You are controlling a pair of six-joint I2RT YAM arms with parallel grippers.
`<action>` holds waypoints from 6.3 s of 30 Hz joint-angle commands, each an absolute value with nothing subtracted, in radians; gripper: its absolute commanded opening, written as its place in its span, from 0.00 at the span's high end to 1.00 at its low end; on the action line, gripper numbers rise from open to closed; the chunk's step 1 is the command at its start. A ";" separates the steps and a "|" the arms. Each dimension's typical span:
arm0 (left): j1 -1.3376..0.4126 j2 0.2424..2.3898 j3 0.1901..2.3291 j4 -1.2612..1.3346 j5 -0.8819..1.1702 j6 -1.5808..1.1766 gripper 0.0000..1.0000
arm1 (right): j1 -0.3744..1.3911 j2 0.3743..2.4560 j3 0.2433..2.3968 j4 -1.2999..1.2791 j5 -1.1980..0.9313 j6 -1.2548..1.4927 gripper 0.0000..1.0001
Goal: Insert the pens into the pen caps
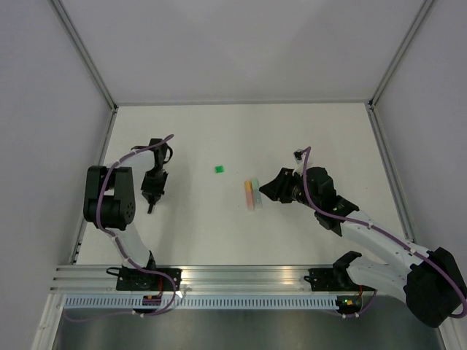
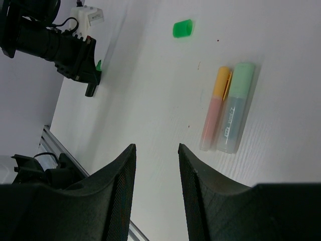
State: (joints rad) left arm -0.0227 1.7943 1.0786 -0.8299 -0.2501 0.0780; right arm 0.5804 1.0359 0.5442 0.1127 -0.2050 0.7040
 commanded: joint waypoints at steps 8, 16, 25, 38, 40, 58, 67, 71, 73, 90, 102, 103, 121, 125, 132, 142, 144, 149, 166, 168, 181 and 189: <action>-0.293 1.933 1.256 -0.784 -0.031 -0.026 0.77 | 0.581 1.038 0.543 0.144 -0.218 0.707 0.55; -0.307 1.917 1.215 -0.789 -0.063 -0.037 0.71 | 0.581 1.034 0.543 0.146 -0.224 0.709 0.55; -0.310 1.947 1.183 -0.772 -0.054 -0.051 0.70 | 0.583 1.032 0.541 0.143 -0.218 0.707 0.55; -0.310 1.914 1.152 -0.792 -0.080 -0.054 0.67 | 0.581 1.037 0.543 0.144 -0.221 0.704 0.55; -0.310 1.911 1.149 -0.784 -0.074 -0.057 0.72 | 0.581 1.040 0.545 0.144 -0.222 0.704 0.55; -0.445 1.319 0.908 -0.253 0.375 -0.296 0.98 | 0.583 1.122 0.685 0.114 -0.166 0.429 0.49; -0.505 0.820 0.560 0.063 0.250 -0.364 0.98 | 0.592 1.609 1.073 -0.009 -0.313 0.062 0.33; -0.505 0.611 0.457 0.055 0.040 -0.387 0.98 | 0.598 1.748 1.243 -0.116 -0.151 -0.115 0.41; -0.505 0.489 0.413 0.045 0.005 -0.397 0.98 | 0.600 1.885 1.439 -0.272 -0.056 -0.059 0.47; -0.505 0.258 0.356 -0.034 -0.186 -0.406 0.98 | 0.796 2.143 1.646 -0.405 0.029 -0.486 0.27; -0.505 0.118 0.359 -0.109 -0.275 -0.426 0.98 | 0.790 2.319 1.890 -0.489 -0.083 -0.563 0.21; -0.505 0.117 0.360 -0.113 -0.275 -0.425 0.98 | 0.788 2.325 1.900 -0.497 -0.098 -0.561 0.21; -0.505 0.101 0.360 -0.117 -0.281 -0.430 0.98 | 0.699 2.365 1.925 -0.545 -0.362 -0.505 0.30; -0.505 0.101 0.360 -0.117 -0.279 -0.430 0.98 | 0.698 2.362 1.927 -0.557 -0.387 -0.523 0.30; -0.505 0.103 0.360 -0.117 -0.278 -0.430 0.98 | 0.696 2.379 1.951 -0.554 -0.391 -0.551 0.27; -0.505 0.109 0.359 -0.110 -0.273 -0.430 0.98 | 0.696 2.404 1.951 -0.511 -0.348 -0.551 0.26; -0.505 0.109 0.359 -0.109 -0.272 -0.428 0.98 | 0.696 2.410 1.951 -0.508 -0.345 -0.557 0.26; -0.505 0.109 0.359 -0.107 -0.268 -0.429 0.98 | 0.696 2.430 1.954 -0.505 -0.357 -0.563 0.28; -0.505 0.109 0.359 -0.109 -0.271 -0.429 0.98 | 0.698 2.388 1.901 -0.534 -0.354 -0.523 0.51; -0.505 0.107 0.359 -0.112 -0.275 -0.430 0.98 | 0.699 2.382 1.891 -0.531 -0.339 -0.514 0.53; -0.505 0.109 0.357 -0.110 -0.278 -0.431 0.98 | 0.709 2.312 1.859 -0.552 -0.348 -0.437 0.39; -0.505 0.109 0.356 -0.114 -0.287 -0.431 0.98 | 0.715 2.342 1.898 -0.525 -0.230 -0.397 0.39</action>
